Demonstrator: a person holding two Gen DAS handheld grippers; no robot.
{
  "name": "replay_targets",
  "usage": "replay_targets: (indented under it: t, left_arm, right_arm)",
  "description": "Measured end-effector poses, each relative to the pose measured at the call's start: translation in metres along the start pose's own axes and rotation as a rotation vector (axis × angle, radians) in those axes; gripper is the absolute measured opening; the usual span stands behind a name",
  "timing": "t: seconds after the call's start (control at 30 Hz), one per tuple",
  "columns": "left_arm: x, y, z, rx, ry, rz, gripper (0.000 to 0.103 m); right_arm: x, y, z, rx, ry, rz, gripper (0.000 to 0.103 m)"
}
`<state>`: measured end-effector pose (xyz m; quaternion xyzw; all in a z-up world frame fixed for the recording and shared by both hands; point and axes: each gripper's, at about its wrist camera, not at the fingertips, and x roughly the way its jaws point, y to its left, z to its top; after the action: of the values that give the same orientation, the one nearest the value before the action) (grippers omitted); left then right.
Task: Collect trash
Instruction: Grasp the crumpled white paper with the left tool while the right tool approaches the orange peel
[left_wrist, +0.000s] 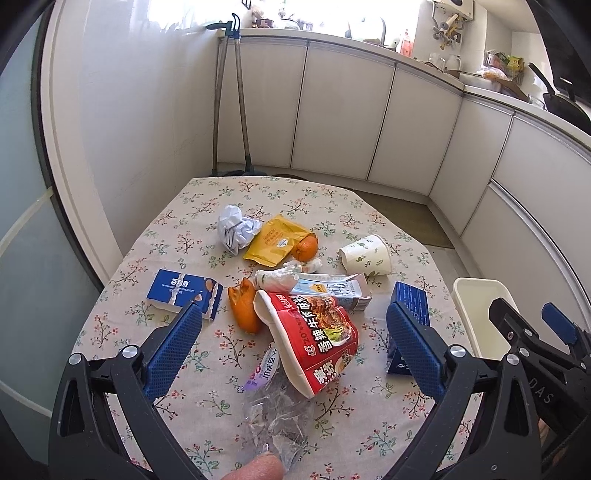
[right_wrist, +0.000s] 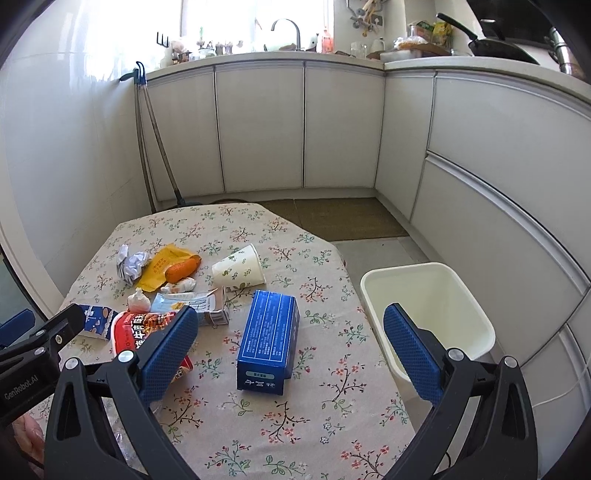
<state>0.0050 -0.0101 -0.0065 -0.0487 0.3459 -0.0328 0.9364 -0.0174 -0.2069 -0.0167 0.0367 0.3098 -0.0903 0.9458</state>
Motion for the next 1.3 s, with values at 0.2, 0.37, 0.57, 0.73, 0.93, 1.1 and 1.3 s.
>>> replay_targets:
  t: [0.2,0.37,0.57,0.73,0.93,1.1,1.3]
  left_arm:
    - [0.013,0.030,0.042,-0.098,0.009,0.031,0.096]
    - [0.051,0.065,0.094,-0.151,0.052,0.057,0.096]
    - [0.127,0.100,0.123,-0.179,0.244,0.020,0.096]
    - [0.185,0.104,0.119,-0.199,0.352,0.032,0.096]
    - [0.235,0.116,0.110,-0.304,0.414,0.056,0.096]
    - [0.256,0.120,0.101,-0.352,0.406,0.068,0.093]
    - [0.276,0.123,0.087,-0.402,0.444,0.051,0.064]
  right_arm:
    - [0.018,0.001,0.026,0.033,0.140,0.063,0.098]
    - [0.042,0.002,0.043,0.017,0.234,0.097,0.098]
    - [0.082,-0.017,0.032,0.092,0.325,0.143,0.098]
    - [0.109,-0.022,0.025,0.151,0.426,0.195,0.098]
    - [0.122,-0.022,0.027,0.163,0.443,0.198,0.098]
    - [0.131,-0.025,0.029,0.165,0.457,0.207,0.098]
    - [0.139,-0.026,0.031,0.194,0.476,0.231,0.098]
